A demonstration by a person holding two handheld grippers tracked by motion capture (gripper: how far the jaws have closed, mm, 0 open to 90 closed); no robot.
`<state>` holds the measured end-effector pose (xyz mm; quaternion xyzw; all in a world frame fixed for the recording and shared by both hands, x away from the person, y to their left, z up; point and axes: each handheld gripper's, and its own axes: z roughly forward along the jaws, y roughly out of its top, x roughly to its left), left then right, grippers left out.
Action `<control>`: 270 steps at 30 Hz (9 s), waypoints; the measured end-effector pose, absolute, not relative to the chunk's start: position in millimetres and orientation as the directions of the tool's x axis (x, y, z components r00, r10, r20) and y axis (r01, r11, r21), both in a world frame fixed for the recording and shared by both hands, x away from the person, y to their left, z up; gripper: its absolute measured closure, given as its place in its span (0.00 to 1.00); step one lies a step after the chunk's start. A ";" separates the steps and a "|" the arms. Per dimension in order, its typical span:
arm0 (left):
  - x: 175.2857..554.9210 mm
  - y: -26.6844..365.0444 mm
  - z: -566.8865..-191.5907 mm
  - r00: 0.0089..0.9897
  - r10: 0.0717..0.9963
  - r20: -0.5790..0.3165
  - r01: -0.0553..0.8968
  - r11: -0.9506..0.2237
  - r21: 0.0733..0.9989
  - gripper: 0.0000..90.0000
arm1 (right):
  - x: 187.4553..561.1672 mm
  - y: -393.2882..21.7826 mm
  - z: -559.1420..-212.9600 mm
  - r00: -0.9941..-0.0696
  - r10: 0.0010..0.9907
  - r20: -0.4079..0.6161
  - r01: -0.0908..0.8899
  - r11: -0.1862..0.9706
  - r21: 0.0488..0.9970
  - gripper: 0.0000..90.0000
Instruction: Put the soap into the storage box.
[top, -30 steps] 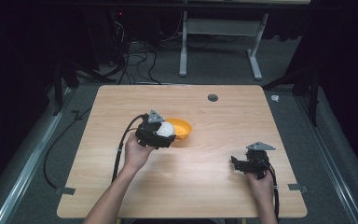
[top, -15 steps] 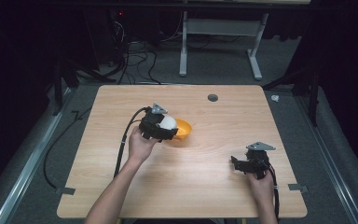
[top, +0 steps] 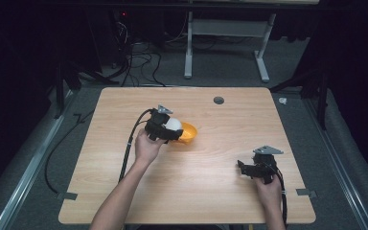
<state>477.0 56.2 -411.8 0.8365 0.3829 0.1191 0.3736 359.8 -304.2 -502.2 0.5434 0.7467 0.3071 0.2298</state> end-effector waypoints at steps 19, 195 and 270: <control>497.3 32.2 -422.7 0.658 0.752 -0.013 0.554 -0.473 0.685 0.27 | 359.8 -304.2 -502.2 -0.304 0.953 -0.010 0.671 0.221 0.708 0.20; 404.8 172.2 -404.8 0.538 0.833 -0.129 0.543 -0.226 0.808 0.28 | 360.4 -303.9 -502.3 -0.306 0.952 -0.015 0.669 0.226 0.708 0.20; 368.7 190.8 -458.6 0.474 0.861 -0.184 0.626 -0.183 0.758 0.27 | 360.5 -303.7 -502.3 -0.302 0.953 -0.014 0.670 0.223 0.708 0.20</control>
